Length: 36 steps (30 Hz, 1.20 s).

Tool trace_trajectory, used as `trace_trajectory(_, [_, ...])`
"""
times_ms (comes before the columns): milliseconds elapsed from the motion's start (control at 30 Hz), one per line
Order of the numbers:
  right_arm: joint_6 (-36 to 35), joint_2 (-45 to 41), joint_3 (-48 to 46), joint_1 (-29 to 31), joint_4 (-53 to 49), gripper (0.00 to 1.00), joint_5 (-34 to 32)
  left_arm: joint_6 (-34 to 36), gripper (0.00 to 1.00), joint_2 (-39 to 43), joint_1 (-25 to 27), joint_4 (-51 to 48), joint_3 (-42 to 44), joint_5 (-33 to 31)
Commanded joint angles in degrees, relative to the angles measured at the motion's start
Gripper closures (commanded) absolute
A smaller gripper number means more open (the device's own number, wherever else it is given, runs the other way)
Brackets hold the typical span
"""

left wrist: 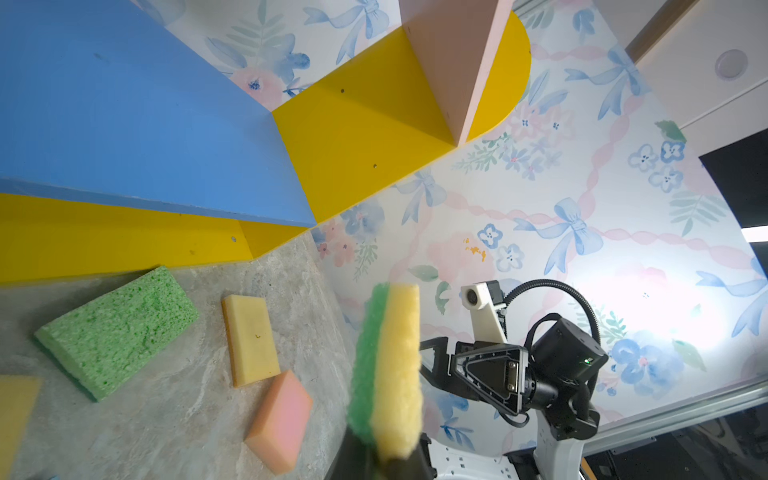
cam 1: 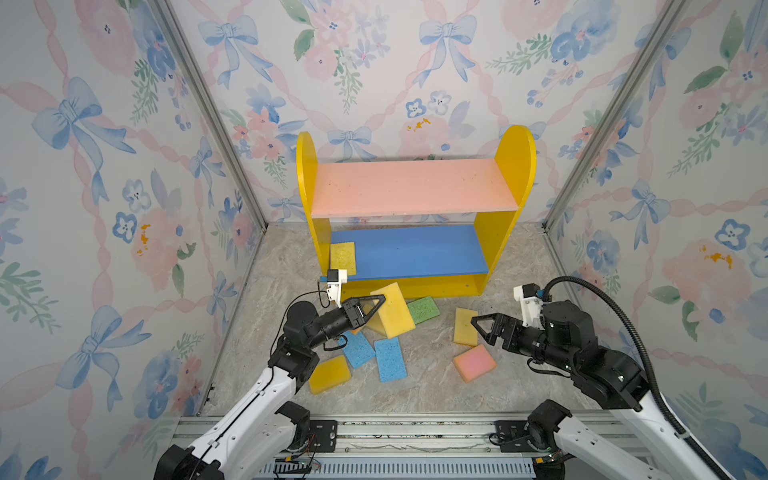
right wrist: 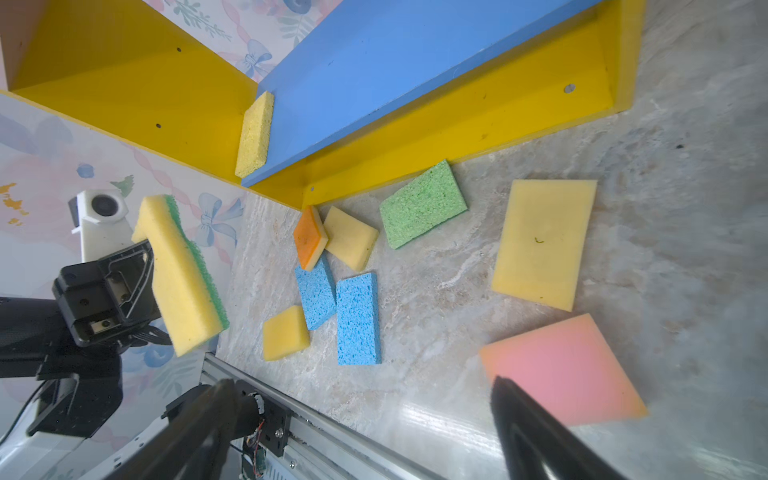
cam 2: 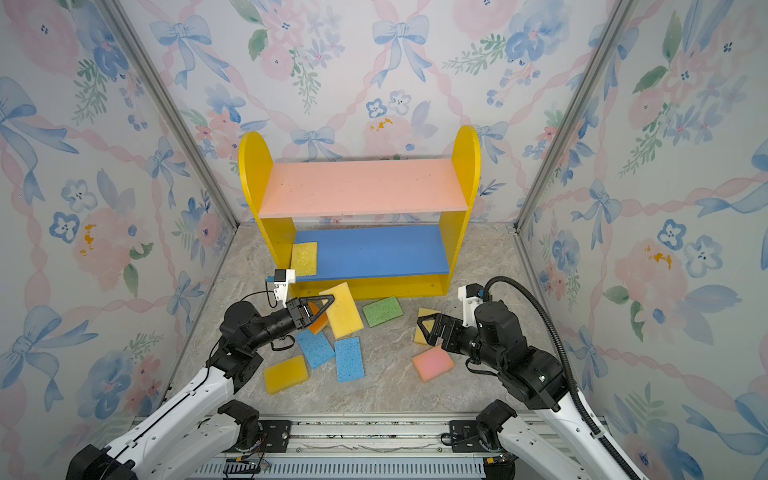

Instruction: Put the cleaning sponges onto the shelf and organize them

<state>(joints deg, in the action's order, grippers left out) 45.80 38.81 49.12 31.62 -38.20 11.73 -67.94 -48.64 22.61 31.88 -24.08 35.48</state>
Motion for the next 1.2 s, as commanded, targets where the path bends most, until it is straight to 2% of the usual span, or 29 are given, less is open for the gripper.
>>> trace_trajectory(0, [2.1,5.5,-3.8,-4.7,13.9,0.03,18.5,-6.7,1.0,-0.4,0.6,5.7,1.3,-3.8])
trace_trajectory(100, [4.2,11.9,-5.2,-6.8,25.9,0.03,28.8,-10.6,1.0,-1.6,1.0,9.1,2.1,-6.7])
trace_trajectory(200, [4.0,18.4,-3.9,-7.2,33.0,0.03,35.6,-13.0,1.0,-4.5,1.7,11.7,1.7,-8.0])
trace_trajectory(300, [6.7,22.3,-4.6,-7.1,41.8,0.03,39.1,-13.3,1.0,-8.6,2.2,12.4,-0.2,-7.3])
trace_trajectory(500, [9.5,28.3,-3.3,-6.6,52.6,0.01,43.8,-12.9,1.0,-13.3,2.4,12.7,-2.4,-7.3])
trace_trajectory(833, [10.4,38.1,1.2,-5.8,56.3,0.2,46.6,-12.2,1.0,-16.9,2.4,14.1,-4.7,-6.3])
trace_trajectory(1033, [12.3,41.0,2.4,-4.3,59.4,0.34,47.2,-12.2,1.0,-17.7,2.4,14.7,-4.2,-6.3])
trace_trajectory(1167, [12.5,41.6,2.1,-3.7,60.0,0.39,46.9,-12.2,1.0,-18.3,2.4,14.9,-4.7,-5.9])
